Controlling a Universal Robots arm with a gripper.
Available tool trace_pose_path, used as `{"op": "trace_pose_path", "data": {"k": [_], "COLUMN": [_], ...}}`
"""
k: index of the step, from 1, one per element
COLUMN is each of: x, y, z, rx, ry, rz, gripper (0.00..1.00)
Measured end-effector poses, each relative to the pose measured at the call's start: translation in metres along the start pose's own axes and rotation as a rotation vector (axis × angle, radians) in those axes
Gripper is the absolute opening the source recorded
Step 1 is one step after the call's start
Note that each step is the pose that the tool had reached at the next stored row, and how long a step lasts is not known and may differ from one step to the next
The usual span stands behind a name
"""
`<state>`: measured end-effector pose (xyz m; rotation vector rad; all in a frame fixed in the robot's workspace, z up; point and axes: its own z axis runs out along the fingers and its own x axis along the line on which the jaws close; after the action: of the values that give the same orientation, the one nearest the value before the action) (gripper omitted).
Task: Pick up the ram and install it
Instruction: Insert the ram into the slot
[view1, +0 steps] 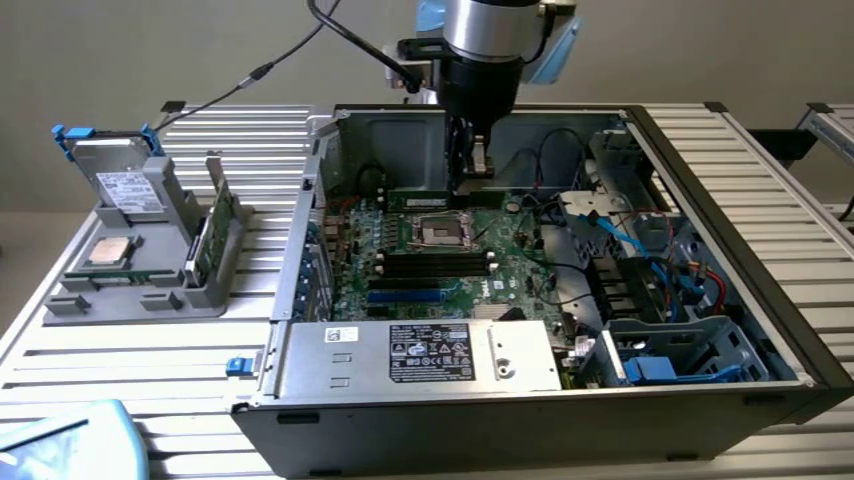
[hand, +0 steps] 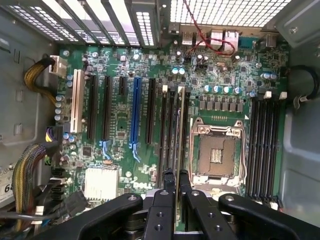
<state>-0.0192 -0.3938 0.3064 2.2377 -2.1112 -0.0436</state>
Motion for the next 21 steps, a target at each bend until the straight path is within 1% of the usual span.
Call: {"op": "trace_pose_path", "data": {"k": [5,13,21], "x": [0.000,-0.001,-0.001], "y": [-0.0006,-0.0016,-0.0022], "z": [0.0092,0.0237,0.0382], "rx": [0.0004,0.0012,0.0015], "ry": [0.0009,0.0034,0.0038], "rz": [-0.014,-0.050,-0.059], "gripper": [0.14,0.14,0.14]}}
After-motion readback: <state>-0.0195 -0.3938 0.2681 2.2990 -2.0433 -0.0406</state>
